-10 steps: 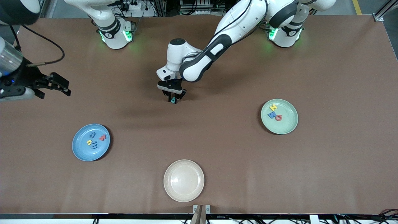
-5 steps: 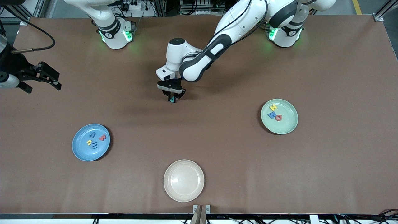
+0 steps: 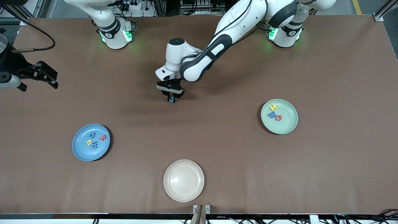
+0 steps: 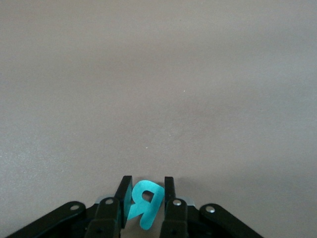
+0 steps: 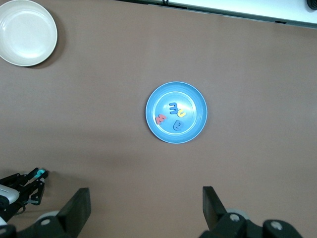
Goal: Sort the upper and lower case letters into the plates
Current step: 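Carry the teal R over the green plate with the left gripper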
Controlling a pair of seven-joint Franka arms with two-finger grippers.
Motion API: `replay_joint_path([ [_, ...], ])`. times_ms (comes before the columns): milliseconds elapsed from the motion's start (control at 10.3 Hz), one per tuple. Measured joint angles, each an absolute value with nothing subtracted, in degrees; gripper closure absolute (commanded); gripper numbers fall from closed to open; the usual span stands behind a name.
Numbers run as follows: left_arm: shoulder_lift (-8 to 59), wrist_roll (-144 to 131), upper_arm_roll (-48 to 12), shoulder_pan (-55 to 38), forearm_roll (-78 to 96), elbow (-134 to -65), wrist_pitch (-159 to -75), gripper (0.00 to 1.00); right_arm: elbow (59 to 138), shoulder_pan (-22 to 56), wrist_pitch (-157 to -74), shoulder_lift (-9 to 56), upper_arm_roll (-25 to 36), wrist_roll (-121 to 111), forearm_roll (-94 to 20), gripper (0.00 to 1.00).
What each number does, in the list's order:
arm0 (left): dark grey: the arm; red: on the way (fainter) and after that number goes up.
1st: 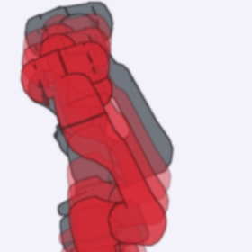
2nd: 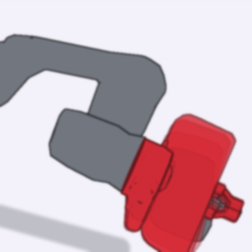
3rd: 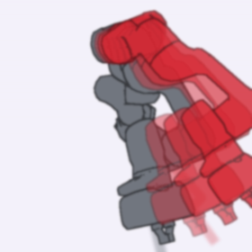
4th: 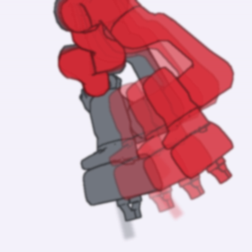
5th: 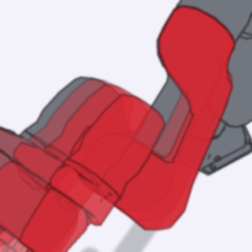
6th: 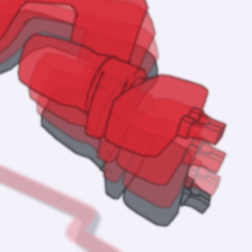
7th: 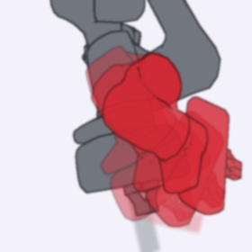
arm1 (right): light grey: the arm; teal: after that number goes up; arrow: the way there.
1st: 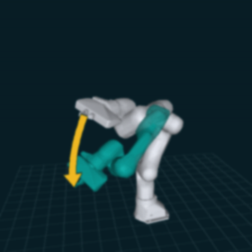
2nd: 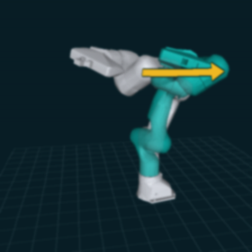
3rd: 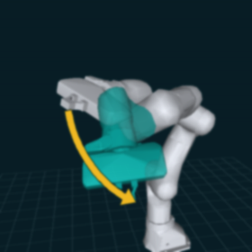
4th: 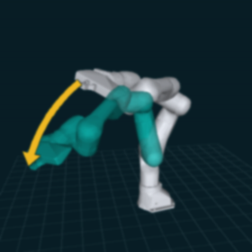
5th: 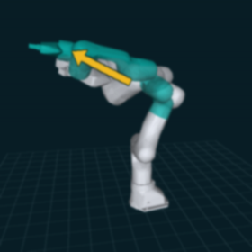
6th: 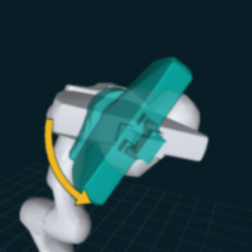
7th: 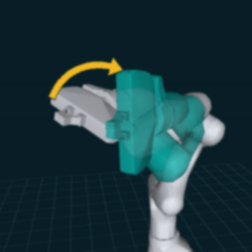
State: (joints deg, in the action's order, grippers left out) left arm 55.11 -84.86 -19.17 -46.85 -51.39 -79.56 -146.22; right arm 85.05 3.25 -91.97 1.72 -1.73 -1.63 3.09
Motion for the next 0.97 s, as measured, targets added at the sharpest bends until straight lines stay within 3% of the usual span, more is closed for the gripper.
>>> replay_joint_path([
  [290,53.61,-78.69,-18.99,-44.36,-47.50,-79.66,-145.76,0.85,84.24,3.01,-91.95,3.92,-1.59,-1.63,3.09,0.00],
  [580,53.40,-67.33,-20.98,-33.25,-46.40,-80.32,-145.60,0.83,83.70,3.03,-91.68,4.80,-1.64,-1.60,2.74,0.00],
  [966,51.34,-39.40,-36.59,1.67,-46.00,-89.81,-143.80,0.82,82.59,2.85,-89.25,4.55,-1.24,-1.46,0.91,0.00],
])
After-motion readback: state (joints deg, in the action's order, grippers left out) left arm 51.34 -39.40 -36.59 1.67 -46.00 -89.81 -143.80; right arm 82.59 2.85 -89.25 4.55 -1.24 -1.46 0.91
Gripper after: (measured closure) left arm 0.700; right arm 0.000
